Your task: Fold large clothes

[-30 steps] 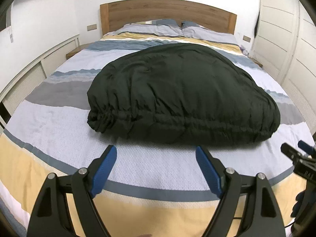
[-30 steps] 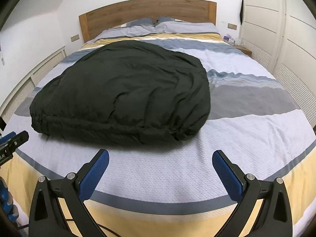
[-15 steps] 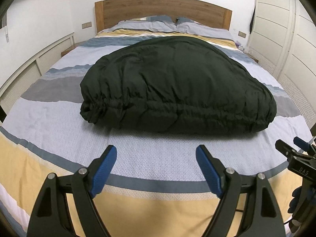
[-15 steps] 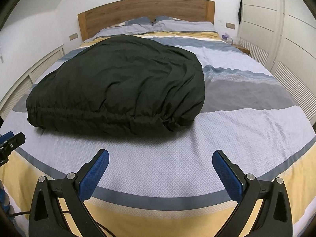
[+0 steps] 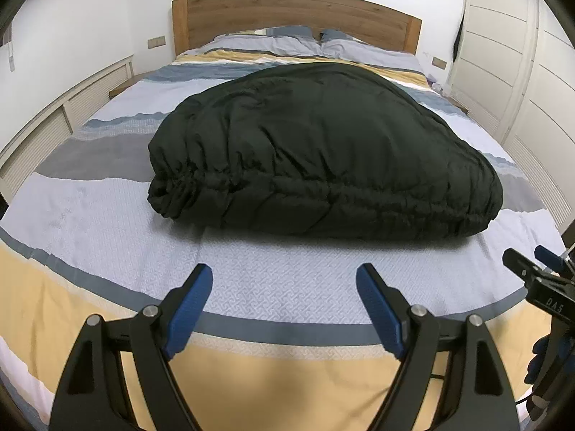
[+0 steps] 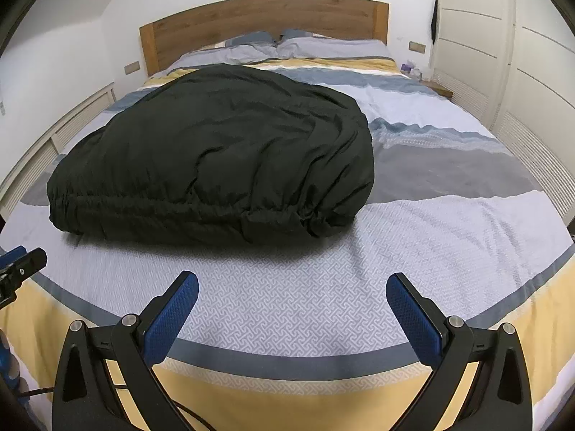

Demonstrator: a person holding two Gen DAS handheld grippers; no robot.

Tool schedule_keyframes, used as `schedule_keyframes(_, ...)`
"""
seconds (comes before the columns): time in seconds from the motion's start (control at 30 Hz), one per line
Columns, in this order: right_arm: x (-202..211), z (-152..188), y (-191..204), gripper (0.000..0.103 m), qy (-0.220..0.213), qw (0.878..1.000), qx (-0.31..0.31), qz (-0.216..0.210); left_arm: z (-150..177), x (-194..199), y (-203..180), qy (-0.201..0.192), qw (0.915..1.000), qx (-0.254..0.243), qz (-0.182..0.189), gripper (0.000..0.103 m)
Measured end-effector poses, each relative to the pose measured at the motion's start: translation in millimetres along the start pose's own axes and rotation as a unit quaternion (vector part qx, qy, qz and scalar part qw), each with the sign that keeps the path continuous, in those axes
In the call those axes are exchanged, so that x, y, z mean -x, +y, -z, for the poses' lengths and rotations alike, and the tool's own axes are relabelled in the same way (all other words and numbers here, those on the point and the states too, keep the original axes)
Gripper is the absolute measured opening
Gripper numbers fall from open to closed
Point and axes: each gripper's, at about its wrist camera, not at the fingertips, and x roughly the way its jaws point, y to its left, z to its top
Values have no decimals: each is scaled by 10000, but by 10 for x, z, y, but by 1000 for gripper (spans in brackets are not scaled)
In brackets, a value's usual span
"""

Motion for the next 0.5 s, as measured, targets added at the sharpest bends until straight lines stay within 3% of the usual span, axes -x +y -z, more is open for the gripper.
schedule_keyframes(0.5,104,-9,38,102,-62,9998,-58,191,3,34,90,-45,10000,6,89,82)
